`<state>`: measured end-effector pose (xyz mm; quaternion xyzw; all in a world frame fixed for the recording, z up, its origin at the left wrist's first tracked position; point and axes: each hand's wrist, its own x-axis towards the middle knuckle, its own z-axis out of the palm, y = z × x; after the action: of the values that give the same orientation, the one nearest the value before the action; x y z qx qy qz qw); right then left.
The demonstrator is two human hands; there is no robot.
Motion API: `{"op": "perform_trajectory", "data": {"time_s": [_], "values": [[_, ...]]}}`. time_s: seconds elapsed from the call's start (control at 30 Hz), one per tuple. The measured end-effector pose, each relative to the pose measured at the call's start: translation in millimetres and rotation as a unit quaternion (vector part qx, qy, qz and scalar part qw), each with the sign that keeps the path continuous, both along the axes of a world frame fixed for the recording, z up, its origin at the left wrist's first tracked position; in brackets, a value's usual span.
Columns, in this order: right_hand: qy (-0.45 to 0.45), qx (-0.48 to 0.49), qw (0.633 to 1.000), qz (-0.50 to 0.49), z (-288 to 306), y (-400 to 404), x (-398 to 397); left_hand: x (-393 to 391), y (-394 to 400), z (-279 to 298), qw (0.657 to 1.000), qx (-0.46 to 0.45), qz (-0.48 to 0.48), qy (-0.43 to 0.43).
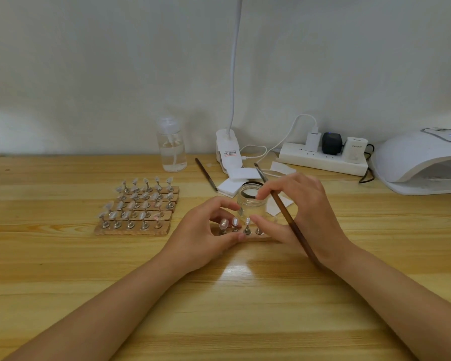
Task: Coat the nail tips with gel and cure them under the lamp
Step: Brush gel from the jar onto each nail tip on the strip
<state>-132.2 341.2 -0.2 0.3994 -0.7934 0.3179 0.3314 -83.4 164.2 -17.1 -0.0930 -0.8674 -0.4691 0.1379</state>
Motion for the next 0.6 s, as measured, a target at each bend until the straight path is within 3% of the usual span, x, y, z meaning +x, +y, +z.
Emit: {"op": "perform_trajectory", "data": {"time_s": [0.2,0.6], "values": [[-0.005,0.048,0.999,0.019,0,12,-2,-1,0,-1,1.0,0.004,-0.003,-0.003],[-0.048,0.047,0.997,0.032,-15,8,-3,-2,1,-1,1.0,0.002,-0.008,0.008]]}}
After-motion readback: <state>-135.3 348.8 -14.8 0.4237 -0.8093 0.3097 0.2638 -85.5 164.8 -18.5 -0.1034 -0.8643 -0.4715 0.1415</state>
